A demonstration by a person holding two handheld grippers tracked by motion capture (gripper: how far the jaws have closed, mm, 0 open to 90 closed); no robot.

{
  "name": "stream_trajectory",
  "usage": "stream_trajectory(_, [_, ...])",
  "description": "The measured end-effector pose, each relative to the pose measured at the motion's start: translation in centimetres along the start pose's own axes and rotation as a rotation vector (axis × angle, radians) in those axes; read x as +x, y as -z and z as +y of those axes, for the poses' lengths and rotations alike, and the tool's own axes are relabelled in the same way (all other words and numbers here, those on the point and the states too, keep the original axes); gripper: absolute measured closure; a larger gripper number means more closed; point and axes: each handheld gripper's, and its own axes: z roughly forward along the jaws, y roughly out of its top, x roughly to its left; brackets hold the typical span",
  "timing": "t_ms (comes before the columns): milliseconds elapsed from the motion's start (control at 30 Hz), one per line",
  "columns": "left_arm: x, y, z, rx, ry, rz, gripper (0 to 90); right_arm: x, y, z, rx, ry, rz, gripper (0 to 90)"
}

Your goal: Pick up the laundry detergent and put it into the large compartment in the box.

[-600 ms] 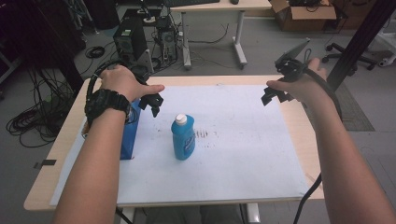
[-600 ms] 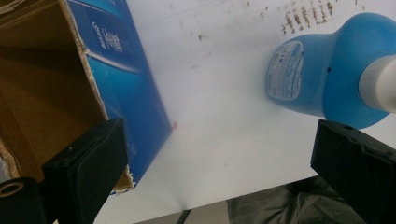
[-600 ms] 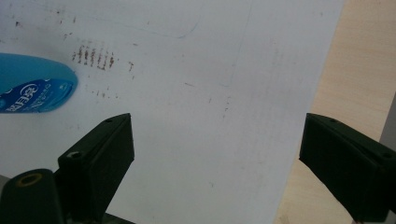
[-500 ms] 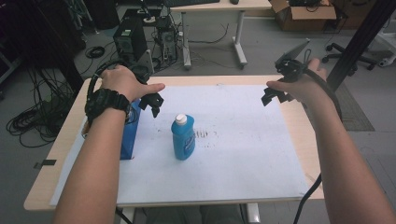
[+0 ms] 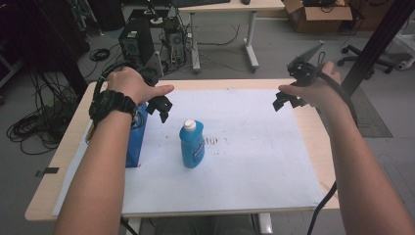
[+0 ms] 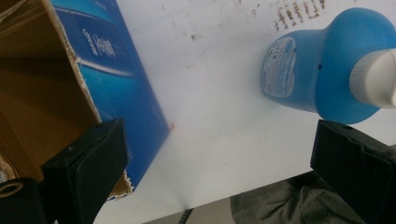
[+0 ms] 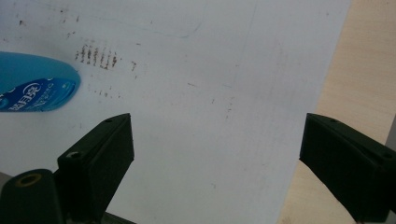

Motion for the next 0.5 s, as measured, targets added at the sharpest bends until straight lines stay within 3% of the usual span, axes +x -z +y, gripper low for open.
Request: stream_trajectory(500, [-1.2, 0.7, 0.8, -0.013, -0.078, -0.013, 4.4, -0.3, 0.0, -0.1, -0.002, 0.005, 0.008, 9.9])
